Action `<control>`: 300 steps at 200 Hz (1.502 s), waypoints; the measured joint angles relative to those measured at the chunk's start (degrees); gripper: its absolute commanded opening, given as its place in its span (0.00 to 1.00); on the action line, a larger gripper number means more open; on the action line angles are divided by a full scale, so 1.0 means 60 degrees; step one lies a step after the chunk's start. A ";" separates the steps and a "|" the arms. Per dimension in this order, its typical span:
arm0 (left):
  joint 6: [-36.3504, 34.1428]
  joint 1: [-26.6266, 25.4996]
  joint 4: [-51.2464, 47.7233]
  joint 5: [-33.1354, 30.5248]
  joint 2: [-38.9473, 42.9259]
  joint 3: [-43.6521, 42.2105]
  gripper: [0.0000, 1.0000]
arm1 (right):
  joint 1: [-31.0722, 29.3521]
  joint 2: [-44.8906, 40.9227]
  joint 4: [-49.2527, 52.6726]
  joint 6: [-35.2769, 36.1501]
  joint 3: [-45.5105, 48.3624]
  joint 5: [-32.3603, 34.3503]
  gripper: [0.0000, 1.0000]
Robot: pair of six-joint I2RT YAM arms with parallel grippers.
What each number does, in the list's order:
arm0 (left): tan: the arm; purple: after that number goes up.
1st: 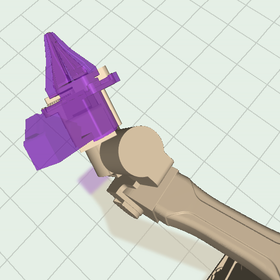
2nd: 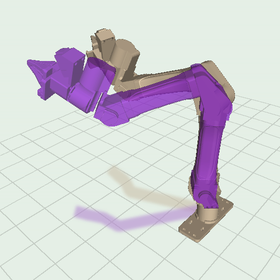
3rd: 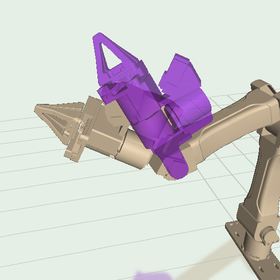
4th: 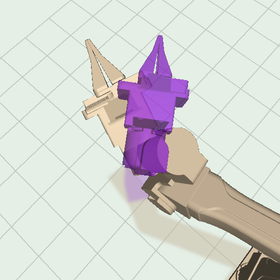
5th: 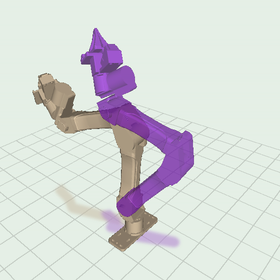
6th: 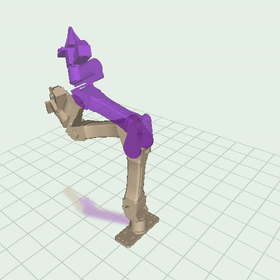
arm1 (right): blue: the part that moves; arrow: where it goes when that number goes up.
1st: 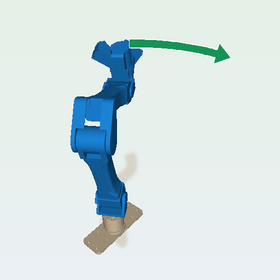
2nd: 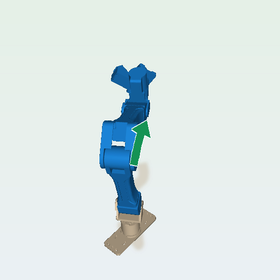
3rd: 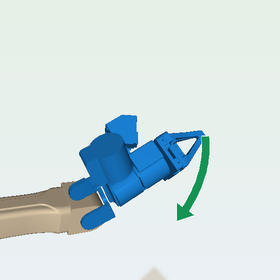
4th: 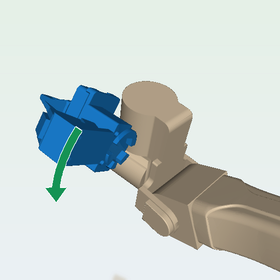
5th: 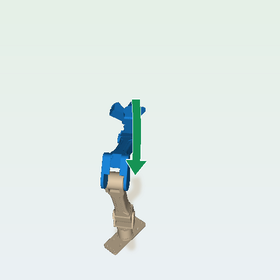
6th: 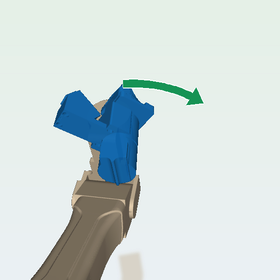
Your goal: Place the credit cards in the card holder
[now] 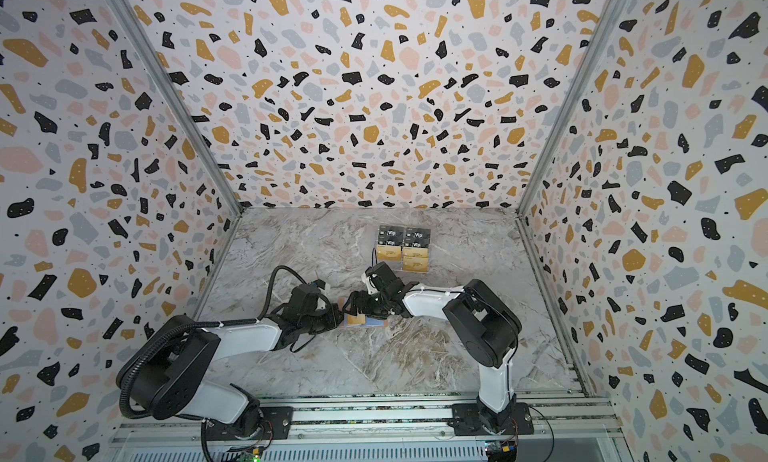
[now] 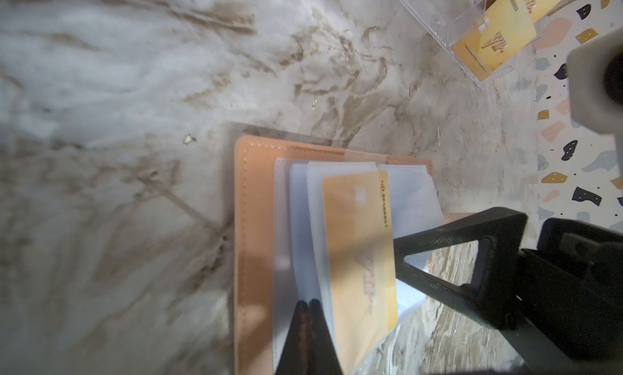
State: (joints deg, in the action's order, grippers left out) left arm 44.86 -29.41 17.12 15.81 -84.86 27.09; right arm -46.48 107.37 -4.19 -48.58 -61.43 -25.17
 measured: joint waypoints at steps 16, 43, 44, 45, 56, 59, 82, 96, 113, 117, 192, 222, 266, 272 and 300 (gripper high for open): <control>0.0066 0.0000 0.0084 -0.0007 0.0051 -0.0106 0.00 | -0.0178 0.0000 0.0080 -0.0007 -0.0036 0.0189 0.82; -0.0007 0.0000 -0.0262 -0.0306 0.0266 -0.0109 0.04 | -0.0302 -0.0004 0.0291 0.0069 -0.0109 0.0514 0.83; -0.0011 0.0000 -0.0284 -0.0310 0.0273 -0.0109 0.04 | -0.0302 -0.0004 0.0299 0.0073 -0.0113 0.0517 0.83; -0.0011 0.0000 -0.0313 -0.0331 0.0284 -0.0106 0.05 | -0.0302 -0.0004 0.0310 0.0076 -0.0113 0.0525 0.83; -0.0080 0.0000 -0.0586 -0.0499 0.0397 -0.0084 0.10 | -0.0302 -0.0011 0.0386 0.0146 -0.0117 0.0612 0.84; -0.0084 0.0000 -0.0659 -0.0532 0.0430 -0.0073 0.12 | -0.0302 -0.0011 0.0404 0.0164 -0.0117 0.0627 0.84; -0.0215 0.0000 -0.1264 -0.0940 0.0667 0.0076 0.29 | -0.0302 -0.0022 0.0510 0.0295 -0.0131 0.0663 0.84; -0.0284 0.0000 -0.1599 -0.1195 0.0845 0.0160 0.36 | -0.0302 -0.0047 0.0579 0.0375 -0.0131 0.0674 0.84; -0.0342 0.0018 -0.1923 -0.1464 0.1009 0.0244 0.41 | -0.0302 -0.0051 0.0710 0.0463 -0.0197 0.0674 0.84; -0.0372 0.0022 -0.1974 -0.1512 0.1027 0.0262 0.41 | -0.0302 -0.0051 0.0769 0.0474 -0.0233 0.0674 0.84; -0.0565 0.0324 -0.1570 -0.1107 0.0357 0.0368 0.22 | -0.0302 -0.0033 0.1144 0.0601 -0.0790 0.0459 0.85; -0.0397 0.0331 -0.1209 -0.0718 0.0335 0.0164 0.07 | -0.0302 0.0080 0.1140 0.0550 -0.0790 0.0277 0.85; -0.0284 0.0331 -0.1049 -0.0470 0.0419 -0.0087 0.05 | -0.0328 0.0149 0.1122 0.0437 -0.0790 0.0160 0.85; -0.0277 0.0331 -0.1049 -0.0466 0.0441 -0.0098 0.05 | -0.0331 0.0149 0.1107 0.0430 -0.0790 0.0168 0.85; -0.0259 0.0331 -0.1053 -0.0459 0.0535 -0.0102 0.05 | -0.0339 0.0149 0.1169 0.0481 -0.0790 0.0423 0.85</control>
State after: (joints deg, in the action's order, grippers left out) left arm 43.31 -27.42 10.81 13.06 -81.65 26.48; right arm -48.51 108.27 2.83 -45.69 -66.17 -22.63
